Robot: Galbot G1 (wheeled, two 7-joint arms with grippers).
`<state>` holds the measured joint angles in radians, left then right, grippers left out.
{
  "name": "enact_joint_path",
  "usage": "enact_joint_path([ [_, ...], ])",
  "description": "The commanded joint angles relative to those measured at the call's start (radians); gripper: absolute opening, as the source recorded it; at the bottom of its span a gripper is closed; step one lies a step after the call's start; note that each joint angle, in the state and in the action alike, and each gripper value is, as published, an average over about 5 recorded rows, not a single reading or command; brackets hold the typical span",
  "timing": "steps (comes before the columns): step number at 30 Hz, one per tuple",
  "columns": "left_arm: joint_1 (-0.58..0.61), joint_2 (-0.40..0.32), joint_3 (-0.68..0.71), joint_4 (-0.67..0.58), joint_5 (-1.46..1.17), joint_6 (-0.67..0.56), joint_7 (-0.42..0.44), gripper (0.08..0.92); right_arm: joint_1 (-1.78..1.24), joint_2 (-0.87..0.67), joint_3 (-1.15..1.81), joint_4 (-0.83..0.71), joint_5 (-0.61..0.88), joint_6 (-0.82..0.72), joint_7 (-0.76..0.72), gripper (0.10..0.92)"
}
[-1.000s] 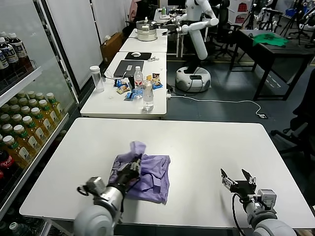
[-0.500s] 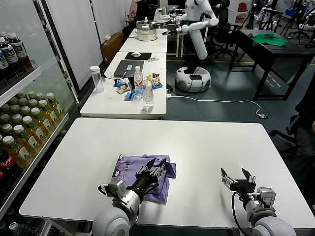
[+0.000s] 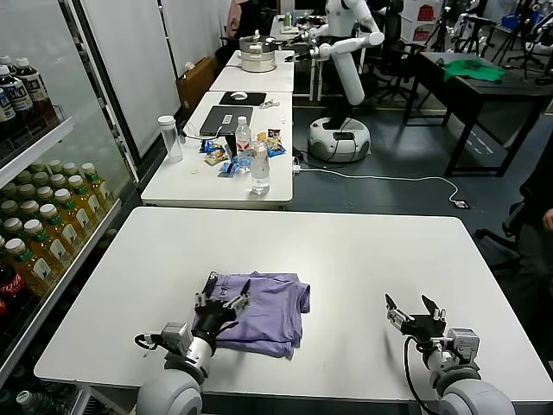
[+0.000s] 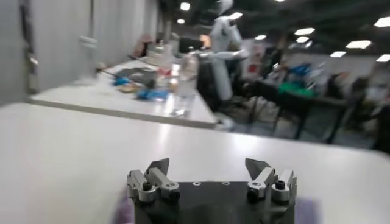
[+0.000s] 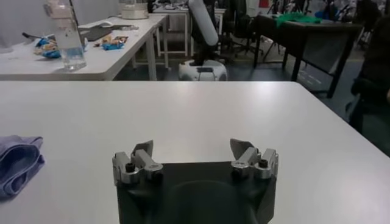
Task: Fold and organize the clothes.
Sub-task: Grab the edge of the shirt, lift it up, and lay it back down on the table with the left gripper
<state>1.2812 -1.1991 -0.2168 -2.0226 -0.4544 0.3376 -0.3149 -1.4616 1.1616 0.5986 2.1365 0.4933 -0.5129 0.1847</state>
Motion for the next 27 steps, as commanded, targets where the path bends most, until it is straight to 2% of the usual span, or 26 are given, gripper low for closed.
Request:
enact_joint_path([
  [1, -0.025, -0.004, -0.019, 0.199, 0.215, 0.019, -0.053, 0.823, 0.004, 0.001, -0.001, -0.003, -0.003, -0.002, 0.001, 0.823],
  [9, -0.035, -0.007, -0.006, 0.204, 0.157, 0.064, -0.057, 0.823, 0.000, 0.001, 0.004, 0.002, -0.001, -0.003, 0.001, 0.823],
  [12, -0.033, -0.003, -0.010, 0.195, 0.115, 0.079, -0.056, 0.787, 0.001, 0.001, 0.003, 0.003, -0.001, -0.005, 0.001, 0.823],
  [20, -0.031, -0.001, -0.047, 0.159, -0.130, 0.108, -0.043, 0.559, 0.005, 0.001, 0.001, 0.007, 0.000, -0.008, 0.002, 0.823],
  [27, -0.034, 0.004, -0.141, 0.121, -0.339, 0.070, -0.030, 0.359, 0.000, 0.007, 0.004, 0.014, 0.000, -0.008, 0.002, 0.823],
])
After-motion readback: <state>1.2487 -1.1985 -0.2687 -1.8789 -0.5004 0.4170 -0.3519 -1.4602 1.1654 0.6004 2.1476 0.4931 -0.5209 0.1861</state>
